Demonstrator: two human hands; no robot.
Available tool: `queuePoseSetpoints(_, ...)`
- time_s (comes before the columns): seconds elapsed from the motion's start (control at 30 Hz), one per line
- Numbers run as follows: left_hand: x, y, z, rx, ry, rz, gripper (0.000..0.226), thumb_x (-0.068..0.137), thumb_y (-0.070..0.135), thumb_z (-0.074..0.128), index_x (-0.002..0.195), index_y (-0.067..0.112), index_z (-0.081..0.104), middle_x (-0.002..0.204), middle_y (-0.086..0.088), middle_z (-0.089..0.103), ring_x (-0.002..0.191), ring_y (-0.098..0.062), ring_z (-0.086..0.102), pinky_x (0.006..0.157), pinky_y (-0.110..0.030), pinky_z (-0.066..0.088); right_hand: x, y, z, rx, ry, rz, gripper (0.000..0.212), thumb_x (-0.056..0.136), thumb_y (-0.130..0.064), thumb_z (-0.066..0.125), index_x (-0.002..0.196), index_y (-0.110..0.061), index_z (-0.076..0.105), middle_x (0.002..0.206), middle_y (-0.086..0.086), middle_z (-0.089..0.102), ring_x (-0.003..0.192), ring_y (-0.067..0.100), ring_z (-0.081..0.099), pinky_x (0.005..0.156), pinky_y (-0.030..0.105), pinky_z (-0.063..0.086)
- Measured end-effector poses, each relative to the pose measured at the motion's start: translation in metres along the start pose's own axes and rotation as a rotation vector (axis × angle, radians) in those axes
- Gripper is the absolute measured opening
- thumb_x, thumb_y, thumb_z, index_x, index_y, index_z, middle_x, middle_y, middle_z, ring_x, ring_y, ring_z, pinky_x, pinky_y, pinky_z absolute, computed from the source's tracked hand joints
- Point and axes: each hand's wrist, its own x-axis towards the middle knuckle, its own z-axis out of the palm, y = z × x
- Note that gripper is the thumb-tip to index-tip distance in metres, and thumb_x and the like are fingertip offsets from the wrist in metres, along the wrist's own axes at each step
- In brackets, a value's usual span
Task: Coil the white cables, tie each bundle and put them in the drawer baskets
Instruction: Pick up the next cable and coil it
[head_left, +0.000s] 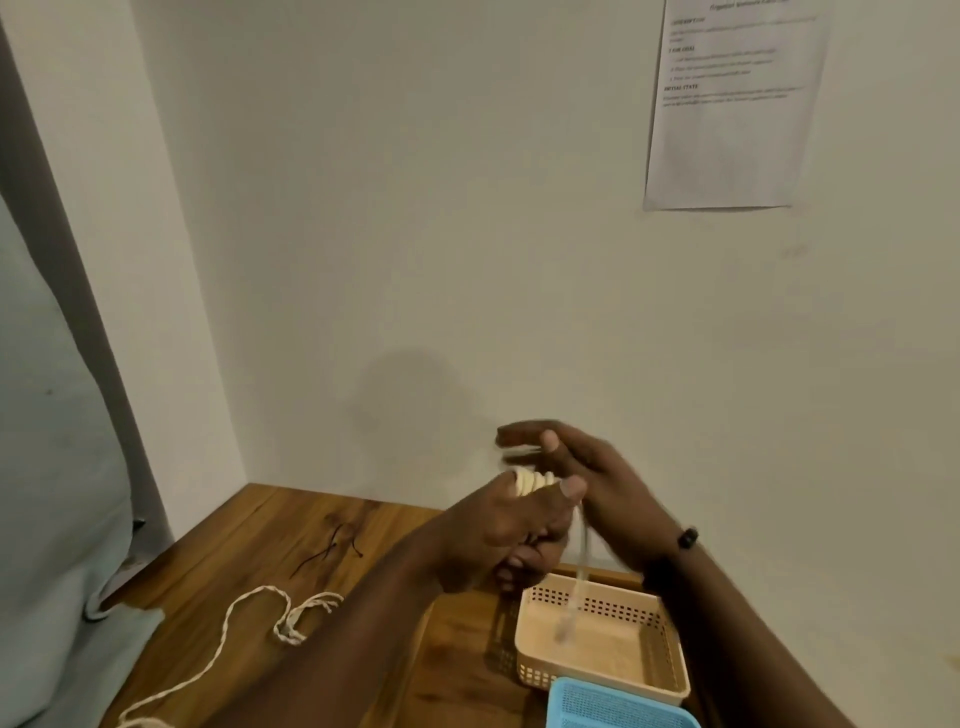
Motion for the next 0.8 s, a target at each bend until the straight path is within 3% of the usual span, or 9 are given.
queuePoseSetpoints(0.1,0.007,0.003,0.008,-0.322,-0.031,0.102,0.046,0.094,0.046,0.044,0.059,0.017,0.037,0.042,0.004,0.035,0.034,-0.011,0.024,0.039,-0.023,0.022,-0.009,0.000,0.028,0.486,0.273,0.043,0.047,0.105,-0.036,0.027,0.113,-0.005,0.061,0.104,0.022,0.070,0.100,0.040,0.067,0.086,0.051,0.056)
queuePoseSetpoints(0.17,0.010,-0.001,0.007,-0.478,0.016,0.142,0.045,0.093,0.045,0.044,0.057,0.019,0.037,0.040,0.004,0.035,0.032,-0.011,0.024,0.038,-0.021,0.021,-0.009,-0.002,0.037,0.460,0.559,-0.022,0.052,0.104,-0.038,0.024,0.108,-0.001,0.060,0.098,0.017,0.074,0.095,0.033,0.071,0.082,0.044,0.058)
queuePoseSetpoints(0.23,0.012,-0.004,0.003,-0.580,0.098,0.179,0.046,0.094,0.043,0.044,0.056,0.019,0.037,0.039,0.004,0.035,0.029,-0.009,0.028,0.038,-0.019,0.021,-0.009,-0.003,0.038,0.317,0.641,-0.142,0.049,0.105,-0.033,0.023,0.107,-0.003,0.062,0.102,0.008,0.074,0.099,0.022,0.070,0.081,0.034,0.059)
queuePoseSetpoints(0.3,0.013,-0.001,-0.001,-0.684,0.136,0.245,0.046,0.096,0.040,0.041,0.055,0.019,0.036,0.037,0.003,0.033,0.028,-0.008,0.031,0.036,-0.016,0.026,-0.009,0.002,0.044,0.069,0.577,-0.212,0.040,0.105,-0.029,0.028,0.111,-0.010,0.063,0.105,0.000,0.071,0.101,0.015,0.068,0.080,0.028,0.057)
queuePoseSetpoints(0.37,0.014,0.003,-0.001,-0.782,0.102,0.326,0.048,0.098,0.038,0.037,0.054,0.019,0.037,0.035,0.003,0.031,0.026,-0.008,0.033,0.034,-0.015,0.030,-0.009,0.011,0.049,0.007,0.469,-0.110,0.034,0.103,-0.033,0.033,0.113,-0.017,0.062,0.102,-0.005,0.069,0.096,0.012,0.067,0.076,0.026,0.056)
queuePoseSetpoints(0.47,0.015,0.005,0.005,-0.795,0.090,0.400,0.047,0.098,0.038,0.039,0.055,0.019,0.040,0.034,0.004,0.035,0.026,-0.006,0.033,0.032,-0.016,0.027,-0.007,0.002,0.058,0.386,0.313,0.179,0.032,0.104,-0.032,0.037,0.096,-0.018,0.064,0.081,-0.004,0.066,0.068,0.007,0.063,0.057,0.021,0.051)
queuePoseSetpoints(0.53,0.014,0.005,0.006,-0.758,0.119,0.428,0.046,0.095,0.040,0.051,0.055,0.019,0.039,0.035,0.003,0.031,0.026,-0.008,0.027,0.033,-0.018,0.024,-0.008,-0.004,0.064,0.559,0.259,0.236,0.045,0.106,-0.028,0.031,0.084,-0.016,0.068,0.067,-0.001,0.064,0.058,0.008,0.059,0.055,0.020,0.050)
queuePoseSetpoints(0.67,0.009,0.007,0.001,-0.745,0.159,0.467,0.046,0.093,0.035,0.054,0.054,0.018,0.039,0.037,0.002,0.028,0.028,-0.007,0.030,0.037,-0.017,0.038,-0.011,-0.012,0.076,0.687,0.292,0.246,0.065,0.105,-0.037,0.023,0.076,-0.016,0.076,0.065,0.009,0.059,0.065,0.014,0.058,0.063,0.023,0.053)
queuePoseSetpoints(0.8,0.004,0.009,0.000,-0.770,0.115,0.502,0.043,0.097,0.031,0.046,0.056,0.018,0.043,0.040,0.001,0.028,0.030,-0.012,0.023,0.035,-0.018,0.030,-0.011,-0.021,0.066,0.696,0.185,0.296,0.066,0.104,-0.041,0.025,0.074,-0.015,0.078,0.073,0.011,0.067,0.070,0.011,0.068,0.065,0.020,0.055)
